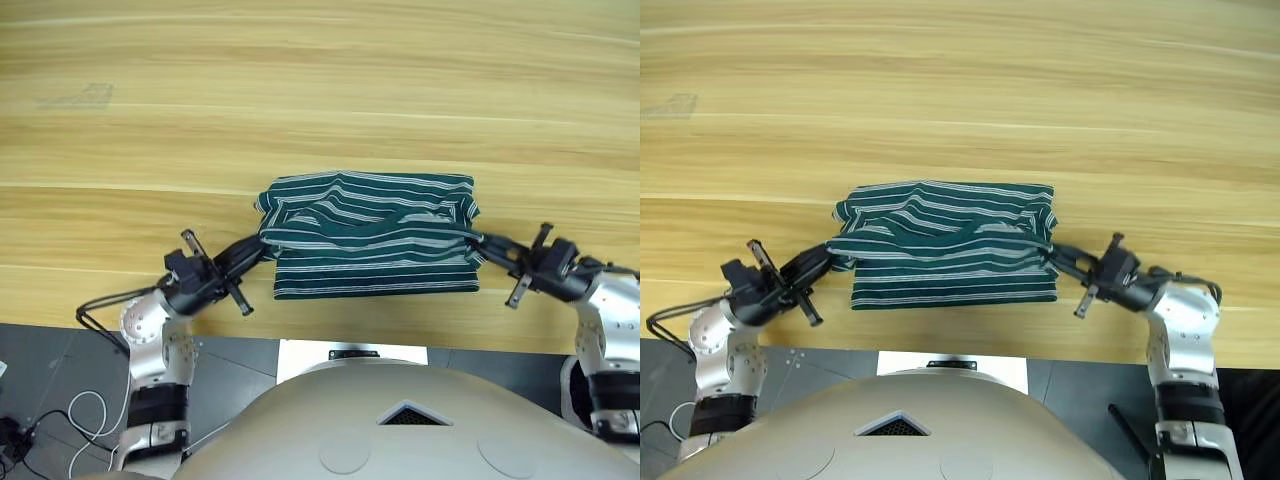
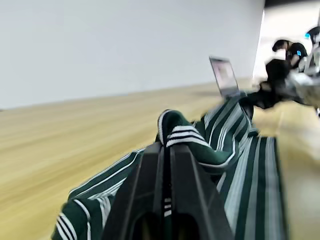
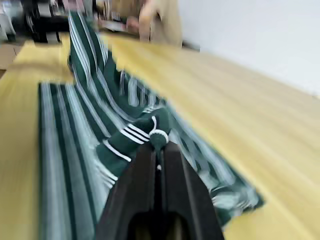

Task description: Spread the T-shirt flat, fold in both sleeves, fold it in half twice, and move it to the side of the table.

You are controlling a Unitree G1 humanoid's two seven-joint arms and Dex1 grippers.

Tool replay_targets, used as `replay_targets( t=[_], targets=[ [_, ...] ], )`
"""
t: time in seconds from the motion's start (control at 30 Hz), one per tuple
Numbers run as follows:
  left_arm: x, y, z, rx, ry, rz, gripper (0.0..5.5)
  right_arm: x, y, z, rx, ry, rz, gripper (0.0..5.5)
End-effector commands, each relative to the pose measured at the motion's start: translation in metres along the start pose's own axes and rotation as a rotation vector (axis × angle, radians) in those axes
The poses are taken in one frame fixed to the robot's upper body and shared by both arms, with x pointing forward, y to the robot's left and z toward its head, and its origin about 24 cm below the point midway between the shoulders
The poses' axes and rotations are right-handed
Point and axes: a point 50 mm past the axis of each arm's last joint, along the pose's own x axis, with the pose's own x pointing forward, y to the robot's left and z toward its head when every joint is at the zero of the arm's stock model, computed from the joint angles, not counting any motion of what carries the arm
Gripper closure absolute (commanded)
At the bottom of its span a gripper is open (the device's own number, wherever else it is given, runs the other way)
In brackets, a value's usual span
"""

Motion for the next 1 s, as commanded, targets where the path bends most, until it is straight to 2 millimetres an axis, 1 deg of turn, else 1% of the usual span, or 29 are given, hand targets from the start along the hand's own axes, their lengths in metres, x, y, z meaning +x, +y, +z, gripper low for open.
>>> replay_targets(
  t=[0.03,0.07,0.1,0.13,0.17,0.2,0.23,0.27,0.3,0.33,0.37,0.4,0.47,0.5,0.53,0.57,0.6,0.63,0.67,0.7,0.73,0.77,0.83,0.9,1.0],
  targets=[
    [0.099,0.103,0.008,0.093,0.215,0.17,5.5,0.097,-0.107,0.016,-0.107,0.176,-0.321,5.48],
    [0.132,0.135,0.034,0.143,0.253,0.36,5.5,0.12,-0.142,0.042,-0.196,0.254,-0.536,5.48],
    [0.158,0.16,0.071,0.237,0.266,0.553,5.5,0.132,-0.17,0.08,-0.343,0.3,-0.768,5.48],
    [0.174,0.176,0.111,0.323,0.225,0.725,5.5,0.135,-0.189,0.12,-0.442,0.262,-0.98,5.48],
    [0.181,0.187,0.151,0.361,0.113,0.879,5.5,0.133,-0.201,0.157,-0.49,0.166,-1.149,5.48],
    [0.183,0.192,0.206,0.386,-0.102,1.019,5.5,0.13,-0.207,0.207,-0.534,-0.041,-1.31,5.48],
    [0.18,0.192,0.247,0.382,-0.291,1.103,5.5,0.125,-0.206,0.244,-0.556,-0.216,-1.412,5.48],
    [0.175,0.186,0.283,0.387,-0.506,1.103,5.5,0.118,-0.201,0.276,-0.606,-0.406,-1.473,5.48],
    [0.168,0.181,0.303,0.397,-0.651,1.077,5.5,0.113,-0.196,0.293,-0.645,-0.534,-1.495,5.48],
    [0.163,0.178,0.31,0.411,-0.73,1.05,5.5,0.11,-0.192,0.298,-0.675,-0.597,-1.499,5.48],
    [0.157,0.177,0.306,0.412,-0.77,1.008,5.5,0.107,-0.192,0.291,-0.663,-0.623,-1.479,5.48],
    [0.155,0.178,0.294,0.401,-0.763,0.966,5.5,0.107,-0.193,0.279,-0.65,-0.599,-1.446,5.48],
    [0.156,0.179,0.242,0.358,-0.656,0.792,5.5,0.118,-0.191,0.229,-0.623,-0.441,-1.28,5.48],
    [0.15,0.178,0.207,0.31,-0.594,0.711,5.5,0.121,-0.186,0.195,-0.589,-0.372,-1.175,5.48],
    [0.137,0.166,0.144,0.271,-0.437,0.544,5.5,0.123,-0.169,0.135,-0.543,-0.225,-0.934,5.48],
    [0.114,0.139,0.077,0.275,-0.241,0.367,5.5,0.115,-0.138,0.072,-0.515,-0.072,-0.664,5.48],
    [0.088,0.105,0.019,0.224,-0.048,0.219,5.5,0.098,-0.101,0.015,-0.434,0.073,-0.426,5.48],
    [0.062,0.071,-0.019,0.178,0.087,0.088,5.5,0.076,-0.065,-0.025,-0.356,0.179,-0.229,5.48],
    [0.041,0.047,-0.039,0.158,0.182,0.008,5.5,0.058,-0.036,-0.047,-0.271,0.233,-0.104,5.48],
    [0.027,0.033,-0.048,0.138,0.236,-0.033,5.5,0.044,-0.018,-0.059,-0.22,0.261,-0.03,5.48],
    [0.015,0.022,-0.057,0.13,0.305,-0.069,5.5,0.036,-0.009,-0.065,-0.188,0.285,-0.011,5.48],
    [0.007,0.016,-0.063,0.124,0.364,-0.082,5.5,0.032,-0.007,-0.068,-0.176,0.304,-0.015,5.48],
    [-0.004,0.01,-0.068,0.116,0.422,-0.078,5.5,0.028,-0.013,-0.068,-0.161,0.324,-0.062,5.48],
    [-0.01,0.006,-0.066,0.122,0.424,-0.071,5.5,0.024,-0.02,-0.065,-0.163,0.338,-0.105,5.48],
    [-0.014,0.003,-0.064,0.149,0.43,-0.022,5.5,0.02,-0.019,-0.063,-0.153,0.328,-0.135,5.48]
  ],
)
